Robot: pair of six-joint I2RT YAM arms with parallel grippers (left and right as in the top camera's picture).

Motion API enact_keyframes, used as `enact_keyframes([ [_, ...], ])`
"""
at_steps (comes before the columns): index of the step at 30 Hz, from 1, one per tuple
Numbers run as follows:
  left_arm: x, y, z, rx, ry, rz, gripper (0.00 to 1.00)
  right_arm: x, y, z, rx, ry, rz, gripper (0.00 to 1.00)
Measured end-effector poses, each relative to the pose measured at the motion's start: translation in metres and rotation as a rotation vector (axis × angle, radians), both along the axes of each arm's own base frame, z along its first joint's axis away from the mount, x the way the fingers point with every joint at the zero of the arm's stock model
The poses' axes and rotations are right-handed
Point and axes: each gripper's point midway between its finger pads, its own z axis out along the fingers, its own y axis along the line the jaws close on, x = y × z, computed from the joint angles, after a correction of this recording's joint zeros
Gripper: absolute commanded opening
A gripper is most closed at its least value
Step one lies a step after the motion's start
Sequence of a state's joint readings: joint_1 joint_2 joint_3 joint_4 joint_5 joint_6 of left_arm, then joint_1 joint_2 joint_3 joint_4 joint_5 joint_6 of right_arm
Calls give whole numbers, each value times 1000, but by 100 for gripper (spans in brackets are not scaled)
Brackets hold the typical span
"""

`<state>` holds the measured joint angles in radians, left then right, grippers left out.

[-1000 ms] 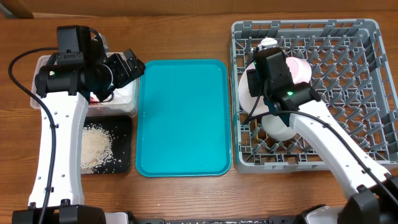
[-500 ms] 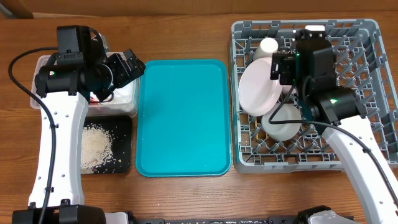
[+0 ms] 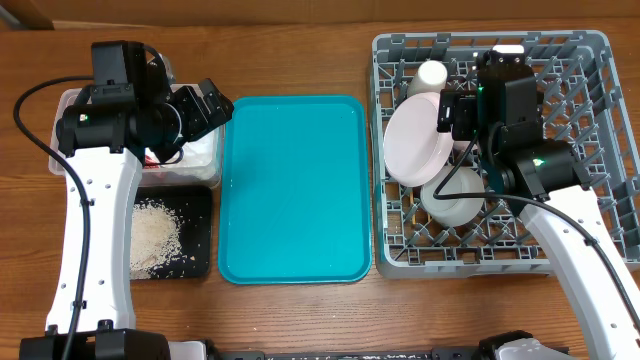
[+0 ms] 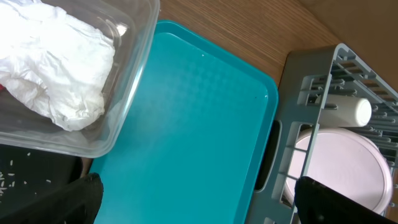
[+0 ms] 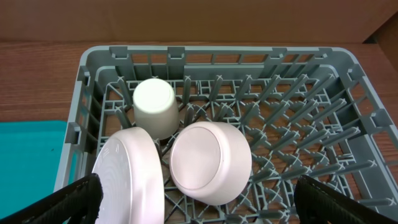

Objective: Sort waste into correct bins and load items into the dishwasher
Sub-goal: 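Release the pink plate and raise the right gripper from the rack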

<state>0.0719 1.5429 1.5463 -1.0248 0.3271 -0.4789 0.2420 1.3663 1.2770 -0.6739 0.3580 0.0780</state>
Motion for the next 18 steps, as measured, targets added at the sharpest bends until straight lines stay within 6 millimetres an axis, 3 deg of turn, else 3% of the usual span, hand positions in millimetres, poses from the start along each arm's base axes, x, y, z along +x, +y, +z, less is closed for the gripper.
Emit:
enact_keyframes([
  [15, 0, 0, 0, 0, 0, 0, 100, -3, -1, -2, -4, 17, 1, 100],
  [18, 0, 0, 0, 0, 0, 0, 100, -10, -2, 7, 2, -1, 1, 100],
])
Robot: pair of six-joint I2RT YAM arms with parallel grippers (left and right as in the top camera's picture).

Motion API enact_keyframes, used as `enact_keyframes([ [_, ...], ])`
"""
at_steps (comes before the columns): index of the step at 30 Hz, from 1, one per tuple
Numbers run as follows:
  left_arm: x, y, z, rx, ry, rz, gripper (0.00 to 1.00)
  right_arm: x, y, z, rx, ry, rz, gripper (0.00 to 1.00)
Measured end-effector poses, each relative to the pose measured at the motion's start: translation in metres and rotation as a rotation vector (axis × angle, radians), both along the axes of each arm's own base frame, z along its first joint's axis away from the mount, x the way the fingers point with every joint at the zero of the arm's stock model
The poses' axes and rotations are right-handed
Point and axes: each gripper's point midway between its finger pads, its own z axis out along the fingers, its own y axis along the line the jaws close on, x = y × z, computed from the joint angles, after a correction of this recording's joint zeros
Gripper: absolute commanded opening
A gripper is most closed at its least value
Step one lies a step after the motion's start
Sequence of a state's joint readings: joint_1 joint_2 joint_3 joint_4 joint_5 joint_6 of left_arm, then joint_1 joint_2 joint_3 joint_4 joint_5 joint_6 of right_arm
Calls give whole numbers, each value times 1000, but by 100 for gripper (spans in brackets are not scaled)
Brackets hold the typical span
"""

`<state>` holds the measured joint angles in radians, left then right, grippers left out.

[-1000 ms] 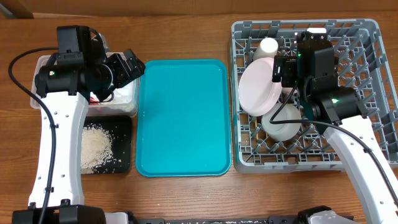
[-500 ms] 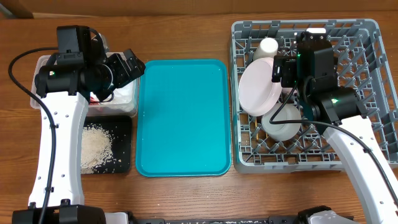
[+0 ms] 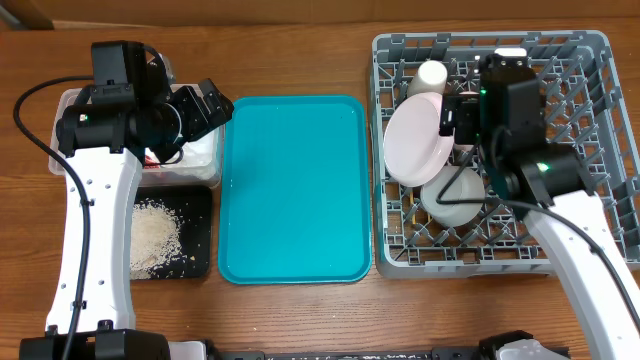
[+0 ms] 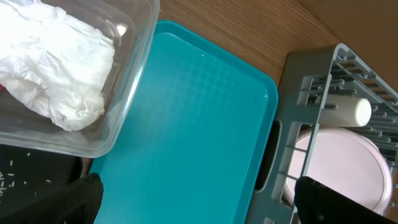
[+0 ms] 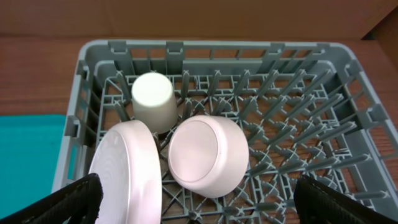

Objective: Sort waste into correct bins and load items into the dishwasher

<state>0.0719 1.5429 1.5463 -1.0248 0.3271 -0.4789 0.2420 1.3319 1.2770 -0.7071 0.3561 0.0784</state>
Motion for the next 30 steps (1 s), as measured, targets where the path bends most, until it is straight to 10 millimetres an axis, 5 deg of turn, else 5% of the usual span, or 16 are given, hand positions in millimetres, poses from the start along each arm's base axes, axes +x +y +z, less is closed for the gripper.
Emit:
enact_keyframes([
  [4, 0, 0, 0, 0, 0, 0, 100, -22, -5, 46, 32, -127, 1, 100],
  [10, 0, 0, 0, 0, 0, 0, 100, -90, -22, 137, 101, -412, 0, 100],
  [14, 0, 0, 0, 0, 0, 0, 100, -136, -34, 172, 135, -546, 0, 100],
  [24, 0, 0, 0, 0, 0, 0, 100, -228, -54, 199, 184, -725, 15, 100],
  [30, 0, 0, 0, 0, 0, 0, 100, -246, -50, 171, 204, -739, 63, 100],
])
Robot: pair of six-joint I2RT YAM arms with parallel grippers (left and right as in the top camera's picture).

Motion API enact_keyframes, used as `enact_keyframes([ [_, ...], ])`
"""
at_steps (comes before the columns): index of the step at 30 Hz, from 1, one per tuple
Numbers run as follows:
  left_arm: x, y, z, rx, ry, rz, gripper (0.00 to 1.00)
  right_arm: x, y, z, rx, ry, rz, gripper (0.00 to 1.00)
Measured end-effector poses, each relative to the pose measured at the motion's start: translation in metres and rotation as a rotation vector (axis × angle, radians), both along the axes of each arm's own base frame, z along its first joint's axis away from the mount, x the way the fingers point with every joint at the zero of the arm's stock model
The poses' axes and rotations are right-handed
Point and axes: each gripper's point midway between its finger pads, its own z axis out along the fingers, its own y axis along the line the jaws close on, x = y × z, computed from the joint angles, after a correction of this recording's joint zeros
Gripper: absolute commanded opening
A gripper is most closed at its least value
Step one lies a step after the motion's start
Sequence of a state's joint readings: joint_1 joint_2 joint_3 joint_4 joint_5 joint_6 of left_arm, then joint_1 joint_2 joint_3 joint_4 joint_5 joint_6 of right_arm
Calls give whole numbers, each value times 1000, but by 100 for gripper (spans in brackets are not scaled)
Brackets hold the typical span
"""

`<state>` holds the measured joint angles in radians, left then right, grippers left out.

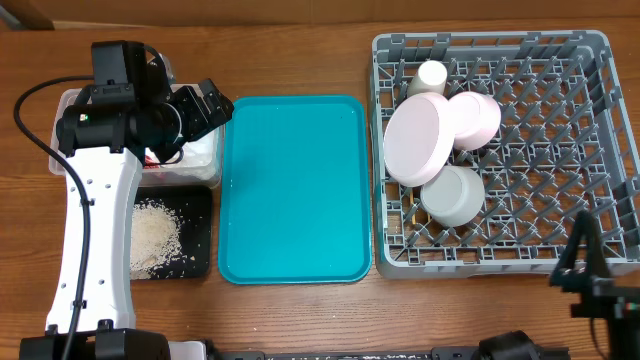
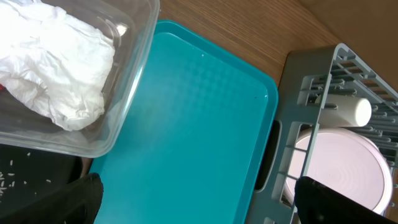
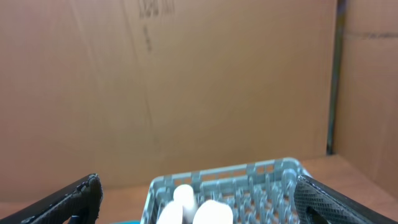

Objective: Sort waste into correct bins and load items into the dishwasher

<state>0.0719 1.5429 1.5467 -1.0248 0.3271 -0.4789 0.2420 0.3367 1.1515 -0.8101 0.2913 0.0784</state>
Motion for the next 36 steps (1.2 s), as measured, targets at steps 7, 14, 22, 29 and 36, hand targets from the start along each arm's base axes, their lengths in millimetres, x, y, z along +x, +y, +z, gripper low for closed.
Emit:
enact_keyframes([
  [7, 0, 0, 0, 0, 0, 0, 100, 18, 16, -50, -3, -15, 67, 100],
  [14, 0, 0, 0, 0, 0, 0, 100, 41, 26, -81, 81, -146, 106, 100],
  [22, 0, 0, 0, 0, 0, 0, 100, 70, 33, -117, 244, -279, 147, 100],
  [29, 0, 0, 0, 0, 0, 0, 100, 86, 37, -160, 312, -270, 167, 100],
  [36, 0, 0, 0, 0, 0, 0, 100, 97, 39, -201, 318, -158, 155, 100],
])
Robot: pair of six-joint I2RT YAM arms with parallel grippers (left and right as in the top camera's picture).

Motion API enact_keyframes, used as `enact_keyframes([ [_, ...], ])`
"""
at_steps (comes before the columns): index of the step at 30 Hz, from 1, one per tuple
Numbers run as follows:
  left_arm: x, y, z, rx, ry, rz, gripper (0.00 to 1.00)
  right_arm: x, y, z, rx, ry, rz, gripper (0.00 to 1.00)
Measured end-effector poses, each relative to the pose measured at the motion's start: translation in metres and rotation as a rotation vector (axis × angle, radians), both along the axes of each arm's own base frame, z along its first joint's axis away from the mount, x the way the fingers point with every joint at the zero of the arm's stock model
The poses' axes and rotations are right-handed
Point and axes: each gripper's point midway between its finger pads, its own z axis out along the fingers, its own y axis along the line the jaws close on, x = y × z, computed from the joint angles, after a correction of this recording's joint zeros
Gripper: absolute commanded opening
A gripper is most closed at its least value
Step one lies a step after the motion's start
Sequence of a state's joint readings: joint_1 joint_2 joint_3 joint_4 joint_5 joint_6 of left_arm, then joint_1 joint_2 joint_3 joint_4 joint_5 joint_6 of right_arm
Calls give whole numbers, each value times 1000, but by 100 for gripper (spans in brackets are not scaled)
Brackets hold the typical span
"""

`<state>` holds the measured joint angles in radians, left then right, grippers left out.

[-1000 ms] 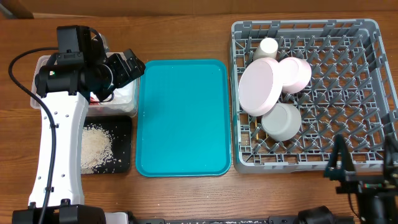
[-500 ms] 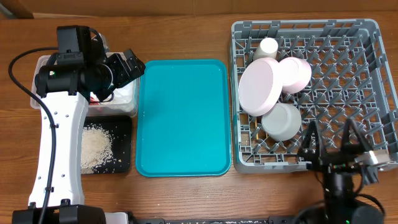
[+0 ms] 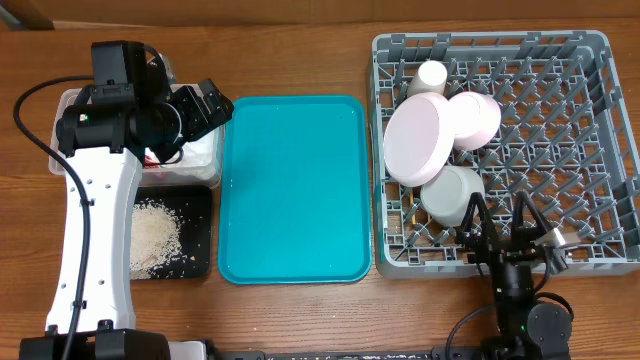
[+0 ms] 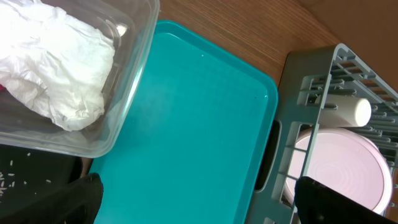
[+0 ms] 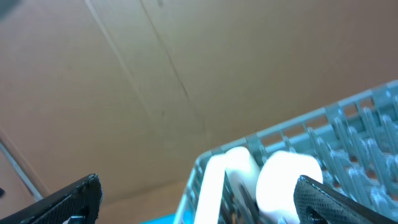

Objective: Sort waste into correct bins and load items into the dishwasher

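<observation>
The grey dish rack (image 3: 590,60) holds a pink plate (image 3: 415,140) on edge, a pink bowl (image 3: 480,118), a white cup (image 3: 431,76) and a pale bowl (image 3: 450,193). My right gripper (image 3: 505,228) sits low at the rack's front edge, open and empty; its view looks up past the rack (image 5: 348,124) at the cup (image 5: 239,163) and pink bowl (image 5: 286,177). My left gripper (image 3: 205,108) is open and empty, beside the clear bin (image 3: 205,165) of crumpled white paper (image 4: 56,62). The teal tray (image 3: 293,190) is bare.
A black bin (image 3: 195,205) with rice grains lies in front of the clear bin at the left. Brown cardboard walls (image 5: 155,74) stand behind the table. Wooden tabletop (image 3: 300,60) shows around the tray and rack.
My right arm has moved from the table's front right corner to the middle of the rack's front edge, its camera now tilted upward. The left arm and all dishes are unchanged.
My right gripper hung open over the rack, above the pink bowl, then a little higher. Afterwards it was at the front right corner, clear of the rack, and now sits at the rack's front edge. The left gripper stayed open by the clear bin throughout.
</observation>
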<state>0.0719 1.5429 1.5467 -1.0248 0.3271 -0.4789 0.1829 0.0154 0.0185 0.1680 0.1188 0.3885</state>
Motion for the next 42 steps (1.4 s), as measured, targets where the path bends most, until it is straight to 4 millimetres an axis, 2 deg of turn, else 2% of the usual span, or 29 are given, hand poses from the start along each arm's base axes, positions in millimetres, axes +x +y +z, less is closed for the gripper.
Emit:
enact_keyframes([
  [2, 0, 0, 0, 0, 0, 0, 100, 2, 0, -8, -6, 33, 0, 100],
  [8, 0, 0, 0, 0, 0, 0, 100, 6, 1, -52, -39, 210, 0, 100],
  [10, 0, 0, 0, 0, 0, 0, 100, 6, 2, -60, -69, 240, 6, 100],
  [17, 0, 0, 0, 0, 0, 0, 100, 3, 20, -62, -288, 215, 87, 100],
  [25, 0, 0, 0, 0, 0, 0, 100, 2, 25, -62, -390, 195, 104, 100],
  [42, 0, 0, 0, 0, 0, 0, 100, 2, 25, -62, -447, 185, 100, 100],
])
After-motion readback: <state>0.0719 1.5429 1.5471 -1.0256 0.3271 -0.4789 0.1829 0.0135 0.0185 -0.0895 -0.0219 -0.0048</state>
